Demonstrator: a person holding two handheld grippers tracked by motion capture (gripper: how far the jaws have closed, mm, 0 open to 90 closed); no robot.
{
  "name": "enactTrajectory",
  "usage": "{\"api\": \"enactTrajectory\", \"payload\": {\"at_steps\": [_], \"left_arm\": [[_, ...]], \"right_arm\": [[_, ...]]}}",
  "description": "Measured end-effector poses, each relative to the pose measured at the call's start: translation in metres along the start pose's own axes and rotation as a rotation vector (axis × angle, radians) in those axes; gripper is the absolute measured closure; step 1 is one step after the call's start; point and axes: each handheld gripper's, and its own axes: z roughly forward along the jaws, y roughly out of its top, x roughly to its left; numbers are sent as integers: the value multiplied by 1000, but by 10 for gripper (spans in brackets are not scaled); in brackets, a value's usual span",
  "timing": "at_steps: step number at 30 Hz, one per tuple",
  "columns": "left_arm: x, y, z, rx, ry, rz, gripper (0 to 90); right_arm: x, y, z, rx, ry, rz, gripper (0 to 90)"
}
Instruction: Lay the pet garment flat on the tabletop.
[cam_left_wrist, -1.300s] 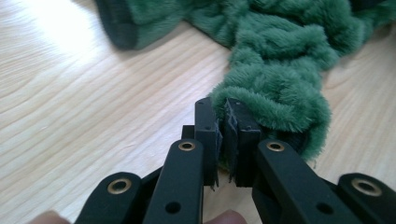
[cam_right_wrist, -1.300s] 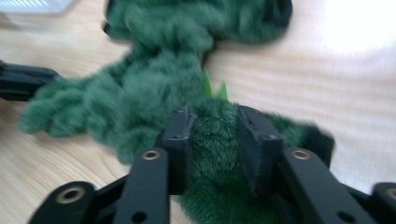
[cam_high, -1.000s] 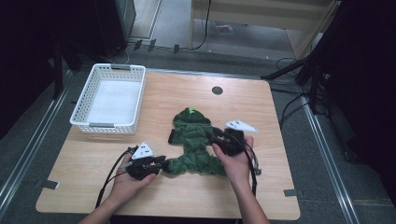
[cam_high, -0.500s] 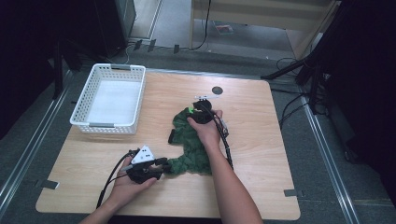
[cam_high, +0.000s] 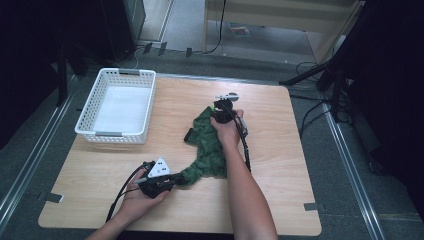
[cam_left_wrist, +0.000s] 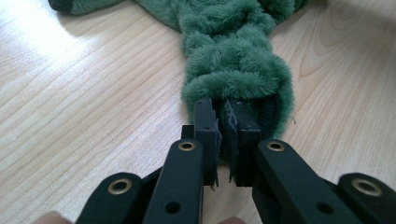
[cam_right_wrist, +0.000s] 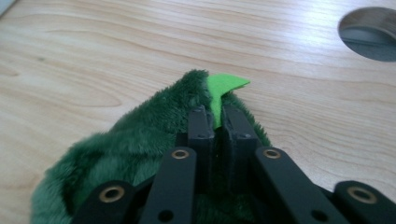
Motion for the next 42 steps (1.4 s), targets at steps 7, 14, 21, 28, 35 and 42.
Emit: {"api": "enactTrajectory", "payload": {"at_steps": [7, 14, 21, 28, 35, 42], "left_arm": [[18, 4, -8, -119, -15, -142, 559], [41, 39, 6, -168, 90, -246, 518], [62, 74, 50, -140, 247, -351, 511], [73, 85, 72, -73, 259, -351, 707], [76, 80, 69, -46, 227, -344, 820], [77, 79, 74, -48, 197, -364, 814]], "right_arm": [[-13, -5, -36, -83, 167, 52, 638], [-36, -22, -73, -93, 138, 57, 632], [-47, -38, -62, -26, 108, 62, 671], [-41, -41, -50, -11, 68, 32, 814], [-42, -56, -85, -94, 112, 38, 693], [-41, -92, -108, -68, 200, 72, 617]]}}
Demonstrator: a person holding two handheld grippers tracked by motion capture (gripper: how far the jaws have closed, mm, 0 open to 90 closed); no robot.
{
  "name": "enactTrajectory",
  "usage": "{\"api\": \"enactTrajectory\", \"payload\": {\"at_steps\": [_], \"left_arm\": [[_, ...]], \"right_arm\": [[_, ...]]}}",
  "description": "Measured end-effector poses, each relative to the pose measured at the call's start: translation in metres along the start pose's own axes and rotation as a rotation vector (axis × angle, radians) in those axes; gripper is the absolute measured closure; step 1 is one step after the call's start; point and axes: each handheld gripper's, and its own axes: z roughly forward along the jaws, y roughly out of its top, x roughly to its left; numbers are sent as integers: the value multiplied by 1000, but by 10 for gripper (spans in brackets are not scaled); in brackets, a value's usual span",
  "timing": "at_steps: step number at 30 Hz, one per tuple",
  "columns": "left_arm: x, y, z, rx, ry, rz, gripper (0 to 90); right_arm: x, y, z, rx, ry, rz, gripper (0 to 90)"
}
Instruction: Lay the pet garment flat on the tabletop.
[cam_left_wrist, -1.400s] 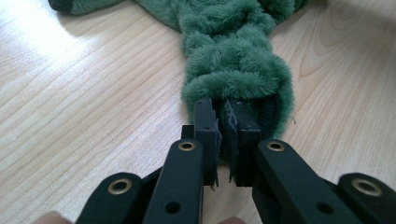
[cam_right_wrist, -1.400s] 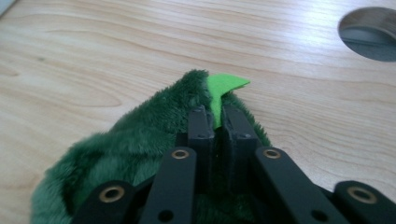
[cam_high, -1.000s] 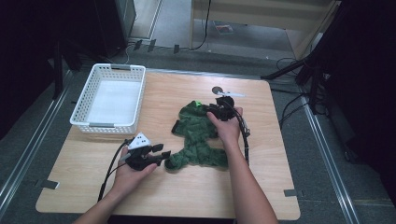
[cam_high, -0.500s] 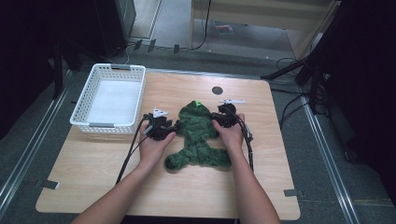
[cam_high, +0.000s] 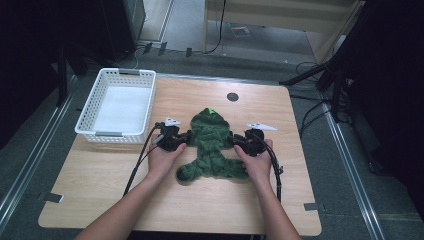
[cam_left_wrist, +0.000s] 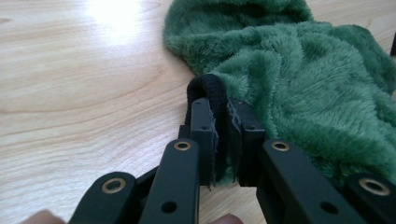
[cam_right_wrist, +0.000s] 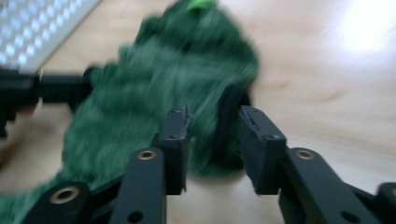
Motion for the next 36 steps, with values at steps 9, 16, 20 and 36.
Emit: {"api": "enactTrajectory", "payload": {"at_steps": [9, 16, 20, 36], "left_arm": [[0, 0, -1, 21, 50, 51, 857], [-3, 1, -10, -24, 84, 26, 583], [-16, -3, -31, -85, 67, 35, 475], [-59, -29, -15, 28, 35, 236, 880]], "right_arm": [[2, -8, 8, 51, -95, -63, 852], [7, -13, -6, -19, -78, -49, 723], [19, -16, -25, -54, -29, -58, 677], [43, -42, -12, 64, -63, -112, 868]]}}
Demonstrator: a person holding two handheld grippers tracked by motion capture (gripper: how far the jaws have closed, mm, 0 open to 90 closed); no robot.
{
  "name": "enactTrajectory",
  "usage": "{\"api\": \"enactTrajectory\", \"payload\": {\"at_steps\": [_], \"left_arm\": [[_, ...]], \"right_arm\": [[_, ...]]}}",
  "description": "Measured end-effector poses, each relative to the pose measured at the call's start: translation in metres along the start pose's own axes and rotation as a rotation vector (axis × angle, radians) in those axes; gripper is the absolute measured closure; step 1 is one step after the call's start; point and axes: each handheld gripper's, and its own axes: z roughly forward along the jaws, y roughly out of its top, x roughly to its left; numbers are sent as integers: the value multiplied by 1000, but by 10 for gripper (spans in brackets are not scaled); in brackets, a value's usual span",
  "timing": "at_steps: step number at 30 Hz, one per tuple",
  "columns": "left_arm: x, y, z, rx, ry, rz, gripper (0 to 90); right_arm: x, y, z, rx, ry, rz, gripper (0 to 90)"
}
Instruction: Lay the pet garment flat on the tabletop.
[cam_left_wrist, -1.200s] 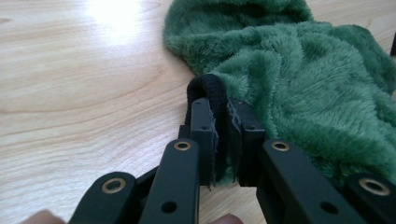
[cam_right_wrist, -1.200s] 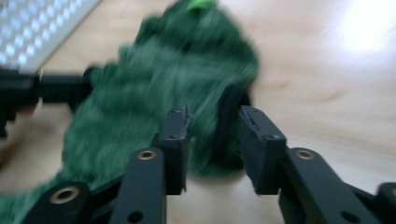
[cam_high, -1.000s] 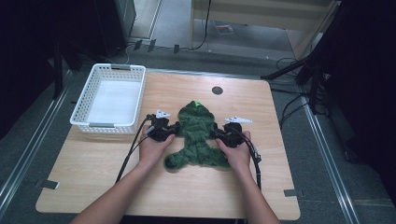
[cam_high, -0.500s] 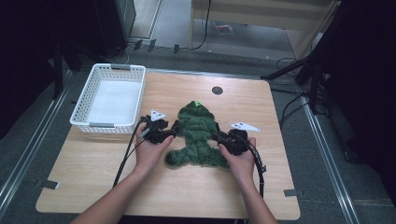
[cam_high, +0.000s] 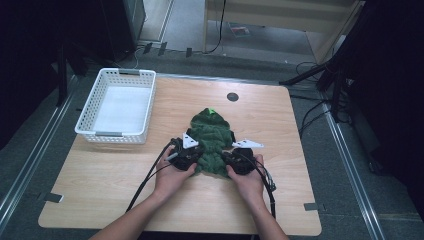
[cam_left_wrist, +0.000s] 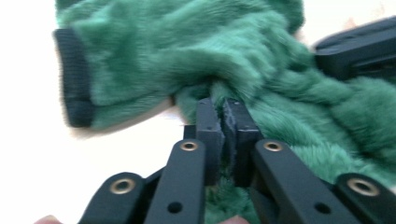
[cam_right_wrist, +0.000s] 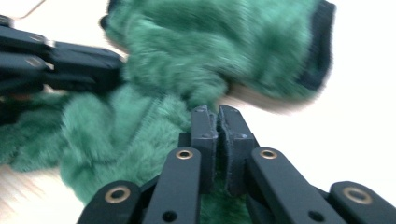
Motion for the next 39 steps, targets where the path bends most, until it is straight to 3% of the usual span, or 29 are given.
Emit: {"api": "enactTrajectory", "payload": {"at_steps": [3, 5, 8, 10, 14, 16, 20, 21, 23, 26, 30, 33, 34, 37, 39], "left_arm": [[5, -2, 0, 1, -9, 1, 883], [5, -2, 1, -3, -15, -8, 865], [6, -2, -3, -32, -42, -45, 638], [9, -2, -11, -61, -79, -74, 566], [17, -11, -31, -73, -134, -92, 502], [21, -19, -40, -70, -150, -83, 491], [24, -40, -50, -51, -168, -68, 537], [24, -45, -51, -47, -184, -52, 628], [22, -52, -53, -46, -189, -21, 700], [21, -53, -55, -47, -204, -13, 811], [17, -56, -55, -53, -204, 19, 842], [20, -58, -58, -77, -210, 8, 722], [22, -60, -61, -97, -219, -14, 684], [28, -65, -69, -141, -200, -26, 541], [32, -68, -75, -163, -188, -32, 501]], "right_arm": [[-4, -6, -2, 7, -43, -7, 874], [-5, -7, -2, -2, -38, -13, 859], [-7, -6, -5, -42, 25, 20, 701], [-7, -6, -10, -59, 35, 21, 667], [-12, -11, -26, -100, 45, 31, 600], [-15, -16, -34, -107, 38, 32, 581], [-22, -31, -49, -108, 47, 60, 567], [-23, -35, -51, -105, 47, 60, 559], [-24, -42, -54, -98, 44, 52, 559], [-23, -49, -54, -85, 42, 39, 591], [-20, -52, -51, -80, 27, 15, 614], [-20, -53, -50, -91, 31, 2, 591], [-21, -53, -50, -96, 36, 4, 572], [-24, -53, -54, -130, 26, 17, 440], [-27, -52, -57, -141, 21, 22, 381]]}}
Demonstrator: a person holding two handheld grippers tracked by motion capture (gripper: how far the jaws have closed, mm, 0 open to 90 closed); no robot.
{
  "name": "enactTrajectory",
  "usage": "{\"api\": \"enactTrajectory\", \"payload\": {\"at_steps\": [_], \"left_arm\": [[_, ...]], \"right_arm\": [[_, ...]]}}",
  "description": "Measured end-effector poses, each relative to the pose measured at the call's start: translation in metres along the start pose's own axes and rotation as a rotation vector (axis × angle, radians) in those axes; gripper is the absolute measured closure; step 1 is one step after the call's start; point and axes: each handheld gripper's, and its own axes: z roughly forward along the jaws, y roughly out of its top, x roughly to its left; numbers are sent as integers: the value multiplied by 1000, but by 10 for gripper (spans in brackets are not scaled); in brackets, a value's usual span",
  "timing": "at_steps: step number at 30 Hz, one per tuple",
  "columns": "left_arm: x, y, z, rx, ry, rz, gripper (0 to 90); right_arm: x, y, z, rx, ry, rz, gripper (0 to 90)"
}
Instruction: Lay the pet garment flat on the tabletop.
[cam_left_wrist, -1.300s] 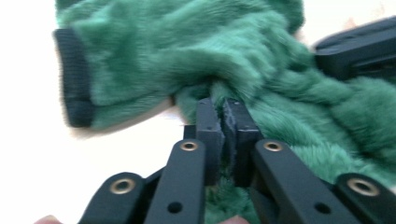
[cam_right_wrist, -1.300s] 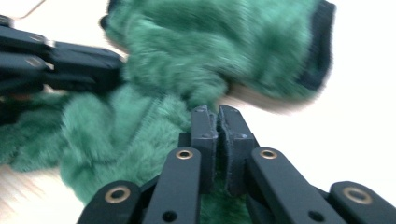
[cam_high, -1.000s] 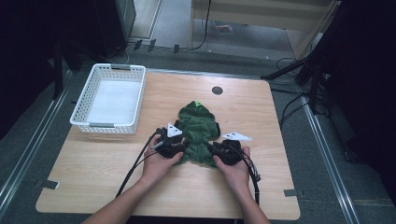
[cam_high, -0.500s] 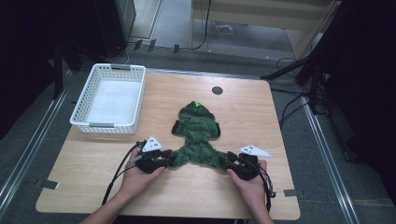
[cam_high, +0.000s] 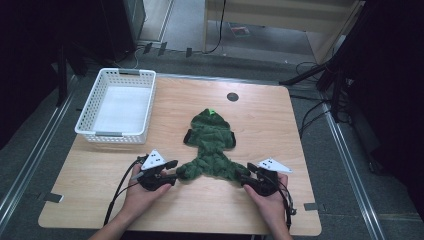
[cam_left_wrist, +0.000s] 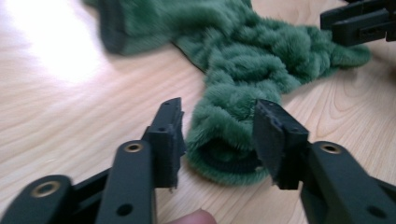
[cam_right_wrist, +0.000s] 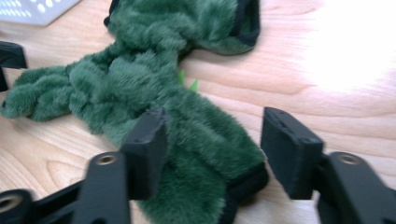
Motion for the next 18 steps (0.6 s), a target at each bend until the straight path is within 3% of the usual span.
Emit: {"api": "enactTrajectory", "payload": {"at_steps": [5, 7, 9, 12, 14, 18], "left_arm": [[9, 0, -23, -38, 59, -13, 363], [12, 0, -31, -48, 58, -12, 358], [15, 0, -40, -69, 78, -24, 301], [20, -2, -50, -77, 107, -27, 225], [25, -4, -58, -82, 133, -37, 175], [35, -9, -74, -95, 179, -65, 106]], "right_arm": [[-4, 4, -7, -16, -27, -3, 194], [-4, 6, -10, -23, -6, -20, 108], [-1, 7, -13, -24, -30, -48, 92], [-1, 9, -18, -31, -32, -49, 5], [-3, 9, -20, -38, -31, -46, 0], [-5, 10, -26, -54, -76, -44, 0]]}}
